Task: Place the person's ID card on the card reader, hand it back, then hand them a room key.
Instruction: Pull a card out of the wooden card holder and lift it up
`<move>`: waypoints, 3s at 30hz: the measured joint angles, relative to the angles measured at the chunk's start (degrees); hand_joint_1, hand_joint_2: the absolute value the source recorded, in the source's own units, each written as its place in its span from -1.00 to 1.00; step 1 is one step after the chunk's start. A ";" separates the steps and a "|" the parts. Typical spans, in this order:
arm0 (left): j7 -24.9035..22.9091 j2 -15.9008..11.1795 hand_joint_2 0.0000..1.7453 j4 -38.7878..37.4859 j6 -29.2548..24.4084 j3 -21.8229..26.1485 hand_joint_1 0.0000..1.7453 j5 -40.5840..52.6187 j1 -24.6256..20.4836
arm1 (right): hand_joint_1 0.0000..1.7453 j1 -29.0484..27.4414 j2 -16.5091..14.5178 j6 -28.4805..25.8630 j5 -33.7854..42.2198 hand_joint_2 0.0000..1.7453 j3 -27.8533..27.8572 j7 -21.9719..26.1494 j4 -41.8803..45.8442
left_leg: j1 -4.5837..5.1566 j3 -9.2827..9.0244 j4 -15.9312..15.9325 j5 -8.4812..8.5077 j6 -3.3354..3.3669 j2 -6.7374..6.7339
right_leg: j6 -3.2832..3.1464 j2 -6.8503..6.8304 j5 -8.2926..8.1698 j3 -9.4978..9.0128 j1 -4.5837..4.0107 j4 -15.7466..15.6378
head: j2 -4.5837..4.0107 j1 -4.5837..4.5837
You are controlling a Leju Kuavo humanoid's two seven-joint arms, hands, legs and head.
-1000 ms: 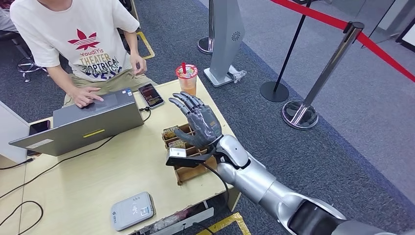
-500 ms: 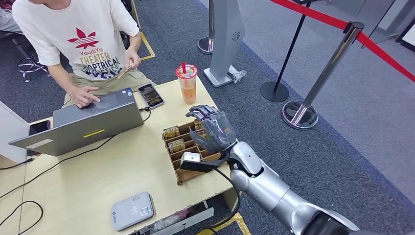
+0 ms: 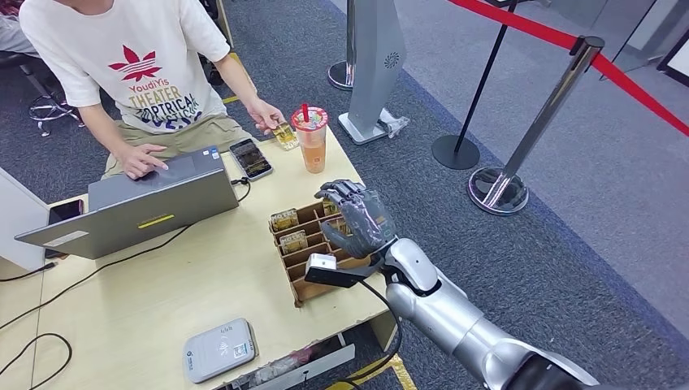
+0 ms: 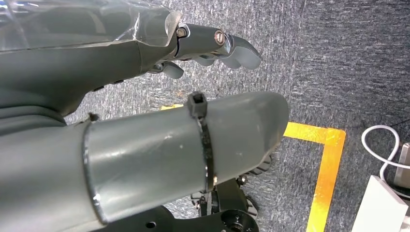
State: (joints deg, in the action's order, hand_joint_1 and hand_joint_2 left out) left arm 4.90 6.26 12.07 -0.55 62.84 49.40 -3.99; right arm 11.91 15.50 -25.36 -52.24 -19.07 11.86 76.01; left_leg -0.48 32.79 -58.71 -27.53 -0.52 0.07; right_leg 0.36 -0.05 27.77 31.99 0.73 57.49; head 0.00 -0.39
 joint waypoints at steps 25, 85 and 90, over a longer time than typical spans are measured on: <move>-0.25 -0.43 -1.00 -0.05 -0.07 0.07 -1.00 -0.26 0.17 | -0.01 2.67 0.00 0.54 1.09 1.00 0.83 0.81 -8.41 | 0.00 0.02 0.00 0.00 0.00 0.01 | 0.00 0.00 0.00 0.00 0.00 0.00 | 0.00 0.00; 0.52 -1.25 -1.00 -0.59 -0.07 1.54 -1.00 -0.72 1.12 | 0.04 3.31 5.52 2.76 4.35 1.00 -2.58 2.19 -6.46 | 0.00 0.05 0.00 0.00 0.00 0.01 | 0.00 -0.01 0.00 0.03 0.00 0.00 | 0.00 0.00; 0.50 -1.26 -1.00 -0.59 -0.06 1.55 -1.00 -0.53 1.10 | 0.04 4.39 5.40 2.93 4.88 1.00 -3.35 2.15 -8.06 | 0.00 0.05 0.00 0.00 0.00 0.02 | 0.00 -0.02 0.00 0.03 0.00 0.00 | 0.00 0.00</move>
State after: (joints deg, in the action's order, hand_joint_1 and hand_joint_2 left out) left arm 5.40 5.00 11.47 -0.61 64.38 48.87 -2.89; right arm 16.30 20.90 -22.44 -47.35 -22.42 14.01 67.95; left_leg -0.48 32.84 -58.71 -27.53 -0.52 0.08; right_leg 0.36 -0.06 27.77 32.02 0.73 57.49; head 0.00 -0.39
